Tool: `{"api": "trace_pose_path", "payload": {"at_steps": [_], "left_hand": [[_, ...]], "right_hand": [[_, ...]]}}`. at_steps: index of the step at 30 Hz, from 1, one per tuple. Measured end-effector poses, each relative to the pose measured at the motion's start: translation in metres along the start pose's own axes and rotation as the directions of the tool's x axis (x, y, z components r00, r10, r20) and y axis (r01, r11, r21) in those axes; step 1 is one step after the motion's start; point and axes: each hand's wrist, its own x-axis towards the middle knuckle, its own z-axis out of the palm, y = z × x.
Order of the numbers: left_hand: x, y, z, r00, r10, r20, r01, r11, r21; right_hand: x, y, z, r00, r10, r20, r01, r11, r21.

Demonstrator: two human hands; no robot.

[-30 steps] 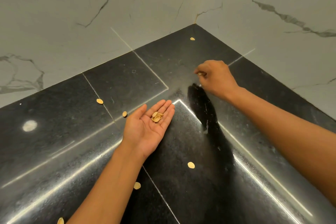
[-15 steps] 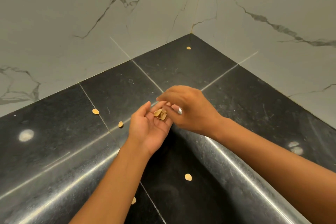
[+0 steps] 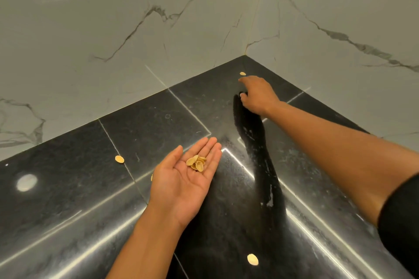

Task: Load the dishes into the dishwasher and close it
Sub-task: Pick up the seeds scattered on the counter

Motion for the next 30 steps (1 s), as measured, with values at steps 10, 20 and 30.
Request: {"api": "trace_pose_path", "payload": {"at_steps": [10,20,30], "left_hand": [[0.0,0.016,-0.007,0.998,0.034,0.045,-0.033,0.999,-0.012],[-0.004,0.013,-0.005,0.998,0.029,0.061,-0.025,0.998,-0.056],[0.001,-0.015,0.001,0.999,-0.007,0.038,0.009,0.999,-0.042]], "right_hand": [[0.071,0.009,0.016,0.979,0.02,0.202,0.019,0.982,-0.188],[0.048,0.014,0.002,0.989,-0.136,0.058,0.148,0.935,-0.322],[0.014,0.017,-0.01,1.0,-0.013,-0.003,0.013,0.995,-0.098]]}}
